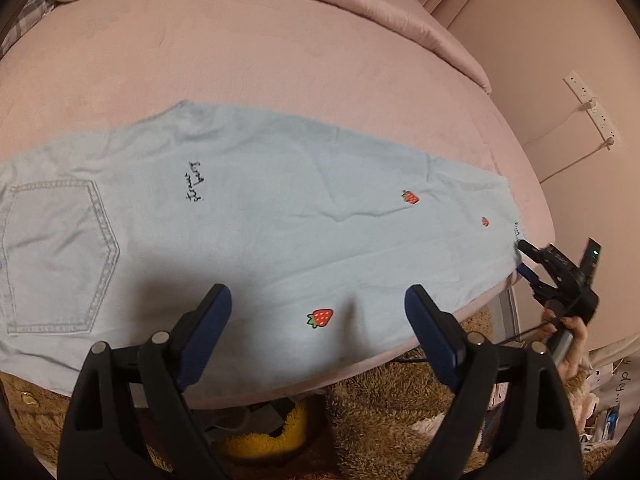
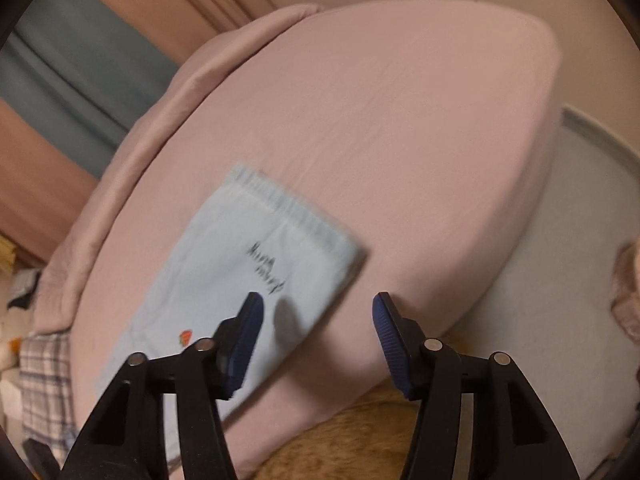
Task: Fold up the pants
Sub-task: 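Grasp a leg hem with the right gripper and fold it over the other leg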
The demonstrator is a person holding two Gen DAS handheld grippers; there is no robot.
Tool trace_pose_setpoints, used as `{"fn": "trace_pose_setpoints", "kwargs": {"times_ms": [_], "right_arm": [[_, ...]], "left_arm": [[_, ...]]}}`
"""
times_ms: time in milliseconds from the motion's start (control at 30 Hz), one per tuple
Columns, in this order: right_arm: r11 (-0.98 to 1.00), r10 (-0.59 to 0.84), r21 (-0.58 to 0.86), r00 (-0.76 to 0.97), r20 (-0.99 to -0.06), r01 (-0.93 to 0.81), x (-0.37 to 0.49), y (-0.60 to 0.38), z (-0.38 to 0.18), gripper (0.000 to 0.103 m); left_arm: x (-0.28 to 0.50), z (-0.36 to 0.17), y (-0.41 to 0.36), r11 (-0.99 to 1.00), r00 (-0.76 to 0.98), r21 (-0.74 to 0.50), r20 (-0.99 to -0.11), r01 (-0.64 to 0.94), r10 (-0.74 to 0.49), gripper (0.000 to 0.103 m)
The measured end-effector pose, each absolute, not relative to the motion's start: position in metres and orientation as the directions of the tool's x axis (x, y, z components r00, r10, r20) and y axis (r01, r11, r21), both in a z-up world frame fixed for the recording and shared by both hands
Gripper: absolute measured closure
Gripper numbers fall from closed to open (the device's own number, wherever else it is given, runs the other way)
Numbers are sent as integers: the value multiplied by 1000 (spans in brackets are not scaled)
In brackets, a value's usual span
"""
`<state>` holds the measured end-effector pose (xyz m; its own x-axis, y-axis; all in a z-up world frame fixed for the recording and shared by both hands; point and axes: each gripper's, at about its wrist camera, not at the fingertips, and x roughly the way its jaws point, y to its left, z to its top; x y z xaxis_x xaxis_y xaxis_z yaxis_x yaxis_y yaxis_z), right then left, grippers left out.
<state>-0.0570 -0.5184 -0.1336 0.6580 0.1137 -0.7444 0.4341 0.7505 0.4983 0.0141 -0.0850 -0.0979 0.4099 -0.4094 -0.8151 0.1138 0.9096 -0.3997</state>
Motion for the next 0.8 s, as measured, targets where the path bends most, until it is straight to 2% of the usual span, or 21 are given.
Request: {"fn": "trace_pose_setpoints", "kwargs": {"times_ms": [200, 267, 300, 333, 367, 400, 567, 800], "right_arm": [[710, 115, 556, 709, -696, 431, -33, -522, -138, 46], [692, 113, 575, 721, -684, 437, -27, -526, -138, 54], [692, 110, 574, 723, -683, 437, -27, -526, -139, 66], [690, 110, 579, 729, -676, 433, -24, -526, -138, 82], [680, 130, 598, 733, -668, 424, -23, -526, -139, 88], [668, 147, 615, 735, -661, 419, -25, -525, -139, 90], [725, 92, 575, 774, -626, 379, -29, -504, -100, 91], [892, 95, 422, 843, -530, 165, -36, -426, -11, 91]], "left_arm": [[8, -88, -83, 917, 436, -380, -810, 120, -393, 12], [7, -87, -81, 918, 440, -378, -809, 117, -389, 12], [7, -86, -79, 920, 442, -375, -810, 114, -385, 12], [6, -86, -78, 922, 443, -371, -812, 111, -380, 12], [5, -85, -76, 925, 444, -365, -815, 106, -373, 12], [4, -84, -75, 926, 444, -364, -816, 103, -370, 12], [4, -87, -69, 932, 447, -354, -823, 80, -351, 12], [8, -86, -58, 937, 453, -344, -828, 53, -330, 12]]}}
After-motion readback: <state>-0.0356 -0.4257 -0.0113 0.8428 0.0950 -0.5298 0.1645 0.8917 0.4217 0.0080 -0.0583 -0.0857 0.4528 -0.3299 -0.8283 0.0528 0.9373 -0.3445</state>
